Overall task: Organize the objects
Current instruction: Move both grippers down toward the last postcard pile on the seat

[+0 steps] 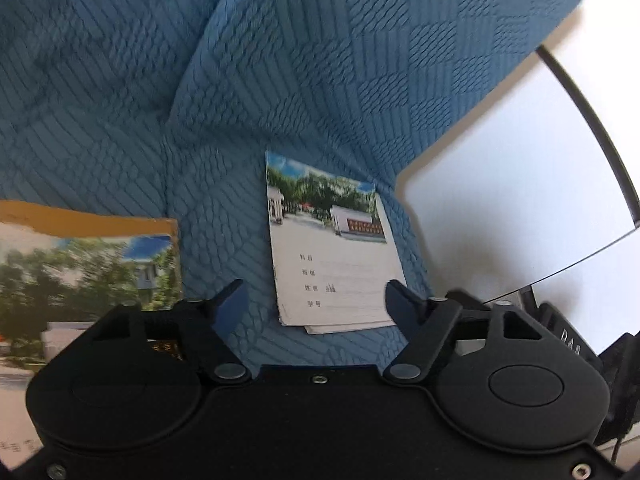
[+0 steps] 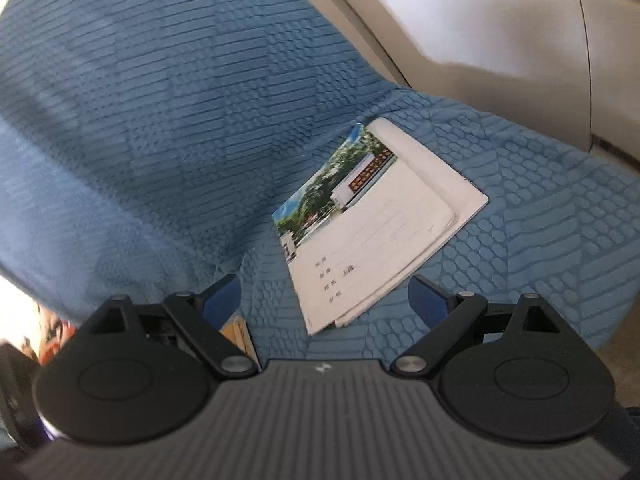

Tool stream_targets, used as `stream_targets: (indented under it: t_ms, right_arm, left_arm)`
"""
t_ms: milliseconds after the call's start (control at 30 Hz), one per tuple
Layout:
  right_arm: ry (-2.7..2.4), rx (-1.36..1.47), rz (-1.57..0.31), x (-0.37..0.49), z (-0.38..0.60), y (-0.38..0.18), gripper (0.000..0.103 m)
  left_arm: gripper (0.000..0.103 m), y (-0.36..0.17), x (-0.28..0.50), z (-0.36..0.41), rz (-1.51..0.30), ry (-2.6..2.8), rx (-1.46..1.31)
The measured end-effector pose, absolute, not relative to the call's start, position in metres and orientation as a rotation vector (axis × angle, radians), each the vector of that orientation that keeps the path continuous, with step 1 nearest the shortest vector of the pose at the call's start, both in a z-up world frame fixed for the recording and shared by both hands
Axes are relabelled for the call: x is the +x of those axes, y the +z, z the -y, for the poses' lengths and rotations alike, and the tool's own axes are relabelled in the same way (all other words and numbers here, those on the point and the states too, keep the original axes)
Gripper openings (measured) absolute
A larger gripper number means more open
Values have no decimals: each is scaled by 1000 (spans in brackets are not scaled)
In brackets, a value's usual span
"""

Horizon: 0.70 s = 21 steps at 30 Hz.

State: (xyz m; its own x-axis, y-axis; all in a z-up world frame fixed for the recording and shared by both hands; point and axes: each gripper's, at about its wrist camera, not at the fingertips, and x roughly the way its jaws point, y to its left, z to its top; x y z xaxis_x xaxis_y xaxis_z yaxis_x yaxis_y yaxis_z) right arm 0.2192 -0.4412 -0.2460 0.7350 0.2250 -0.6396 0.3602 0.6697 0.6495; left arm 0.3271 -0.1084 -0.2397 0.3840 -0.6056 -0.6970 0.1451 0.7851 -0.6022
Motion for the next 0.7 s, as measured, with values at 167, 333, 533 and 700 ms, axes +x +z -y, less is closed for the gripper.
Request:
stream_targets:
  t_ms: [167,333,533,700]
  right_arm:
    - [-157,896,-805,241,458,-260,68]
    - [-183,890,-855,261,467,-272,44]
    - [-174,934,-926,281,475,-290,32]
    - [-183,867,-957,293,470,-292,29]
  left_arm:
    - [50,-265,342,122,-1165,-518,-546]
    - [40,-288,349,128,-1222,-465,-568]
    - [40,-301,352,138,-1269,-475,-585]
    - [39,-309,354,146,-1291,-439,-562]
